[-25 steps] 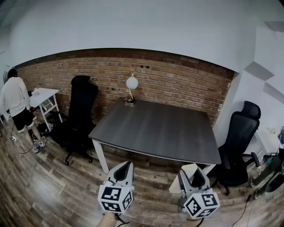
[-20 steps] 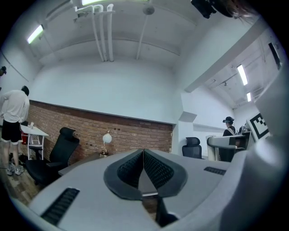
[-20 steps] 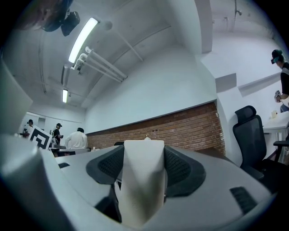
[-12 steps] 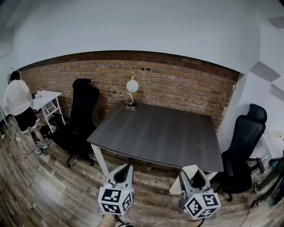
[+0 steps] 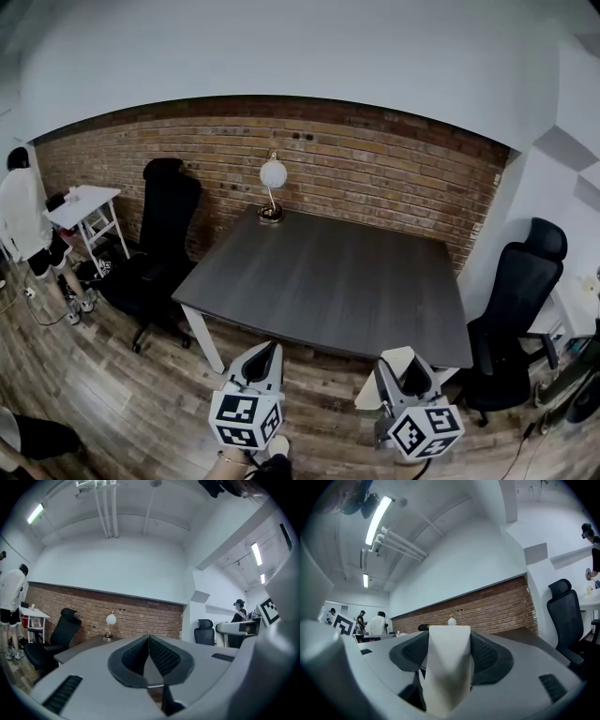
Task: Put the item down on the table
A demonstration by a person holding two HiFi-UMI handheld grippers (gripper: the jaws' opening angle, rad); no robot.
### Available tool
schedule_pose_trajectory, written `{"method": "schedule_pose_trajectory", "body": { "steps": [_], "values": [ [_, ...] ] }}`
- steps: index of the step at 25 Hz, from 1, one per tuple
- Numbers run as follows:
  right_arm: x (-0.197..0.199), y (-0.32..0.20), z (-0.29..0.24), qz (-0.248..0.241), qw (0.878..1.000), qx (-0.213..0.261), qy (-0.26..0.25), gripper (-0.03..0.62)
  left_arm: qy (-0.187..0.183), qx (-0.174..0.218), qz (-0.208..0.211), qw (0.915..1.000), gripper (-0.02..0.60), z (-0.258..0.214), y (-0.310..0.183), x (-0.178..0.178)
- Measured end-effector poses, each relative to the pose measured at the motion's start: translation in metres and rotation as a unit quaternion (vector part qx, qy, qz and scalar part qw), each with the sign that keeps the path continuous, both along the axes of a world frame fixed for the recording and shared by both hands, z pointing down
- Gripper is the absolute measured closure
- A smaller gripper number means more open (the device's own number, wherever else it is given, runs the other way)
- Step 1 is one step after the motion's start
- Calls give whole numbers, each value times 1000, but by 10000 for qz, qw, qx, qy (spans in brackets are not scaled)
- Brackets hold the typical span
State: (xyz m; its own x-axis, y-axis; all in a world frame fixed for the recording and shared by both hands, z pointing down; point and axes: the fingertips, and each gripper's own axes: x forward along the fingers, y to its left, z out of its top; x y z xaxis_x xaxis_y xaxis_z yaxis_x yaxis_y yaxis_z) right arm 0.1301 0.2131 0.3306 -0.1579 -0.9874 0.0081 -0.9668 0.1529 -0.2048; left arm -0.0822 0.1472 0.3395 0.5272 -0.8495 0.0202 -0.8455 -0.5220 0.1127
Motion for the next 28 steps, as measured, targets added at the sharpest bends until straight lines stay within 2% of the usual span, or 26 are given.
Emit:
{"method": "schedule_pose_trajectory", "body": {
  "steps": [9, 17, 28],
  "values": [
    [11, -74, -14, -28, 10000, 33, -22, 298, 149, 5, 89, 9998, 561, -4, -80, 17],
    [26, -144, -17, 140, 9997, 77, -157, 298, 27, 75, 278, 9996, 561, -10, -153, 33],
    [37, -224, -9, 385, 9988, 61, -281, 298, -120, 96, 389, 9991, 561, -7, -239, 36]
  ]
}}
